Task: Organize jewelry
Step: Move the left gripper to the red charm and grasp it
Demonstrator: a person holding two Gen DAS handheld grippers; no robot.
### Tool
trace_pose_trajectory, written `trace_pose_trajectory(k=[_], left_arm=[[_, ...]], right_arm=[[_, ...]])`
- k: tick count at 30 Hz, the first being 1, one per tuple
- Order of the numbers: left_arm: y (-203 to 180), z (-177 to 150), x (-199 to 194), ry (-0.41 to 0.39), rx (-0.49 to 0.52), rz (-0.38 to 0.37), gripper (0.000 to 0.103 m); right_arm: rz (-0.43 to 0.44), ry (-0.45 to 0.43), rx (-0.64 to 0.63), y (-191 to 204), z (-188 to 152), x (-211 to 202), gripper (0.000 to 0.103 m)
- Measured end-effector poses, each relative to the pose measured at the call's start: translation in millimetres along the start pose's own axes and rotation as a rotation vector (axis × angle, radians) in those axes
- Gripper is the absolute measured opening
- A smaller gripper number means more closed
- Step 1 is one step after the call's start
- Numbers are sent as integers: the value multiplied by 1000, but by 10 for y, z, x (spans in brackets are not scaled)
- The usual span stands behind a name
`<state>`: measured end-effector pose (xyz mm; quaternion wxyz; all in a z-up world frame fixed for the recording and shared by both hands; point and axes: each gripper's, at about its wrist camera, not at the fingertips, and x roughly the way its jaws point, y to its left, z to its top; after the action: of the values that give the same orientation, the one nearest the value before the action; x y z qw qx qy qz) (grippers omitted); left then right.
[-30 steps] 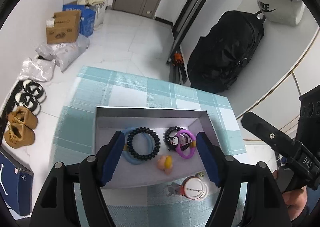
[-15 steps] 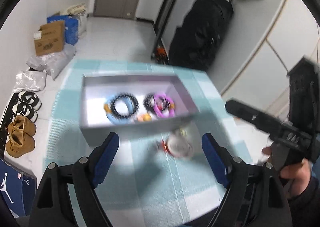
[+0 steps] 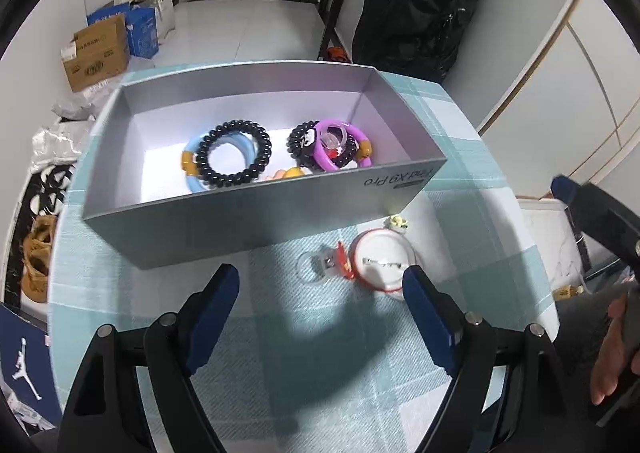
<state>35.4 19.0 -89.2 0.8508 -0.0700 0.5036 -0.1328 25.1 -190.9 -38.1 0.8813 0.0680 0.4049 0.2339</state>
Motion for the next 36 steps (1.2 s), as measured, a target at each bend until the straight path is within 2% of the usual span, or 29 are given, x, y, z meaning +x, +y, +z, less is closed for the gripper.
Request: trace_pose_trajectory(k=[2,4,6,7,12,20,25,32,36], left_arm=[[13,23,33,15,-10,-18,51],[19,26,87,35,-17,-16,43],[-7,7,67,20,-11,-10,35],[-13,16,88,33,-13,-28,24],[-90,-12,75,49,27,-33,23],[-52,-8,29,43,20,-43,23],[-62,-30,-74,28,35,-61,23],[47,25,-344,-39,-19,-107,23],[28,53,-548,-97,-9,-127,23]], right_arm=[[1,0,2,-18,-3,-14,93],[-1,4,6,-30,-6,-30,93],[7,4,14,-41,-1,-42,93],[8,2,14,-38,1,-52,93],[13,-3,9,-22,-2,-63,93],[-6,34,36,-73,-22,24,93],[-19,62,8,-27,-72,96,93],[-23,98,-2,9,-120,226,93],[-35,143,-56,140,-195,365,93]])
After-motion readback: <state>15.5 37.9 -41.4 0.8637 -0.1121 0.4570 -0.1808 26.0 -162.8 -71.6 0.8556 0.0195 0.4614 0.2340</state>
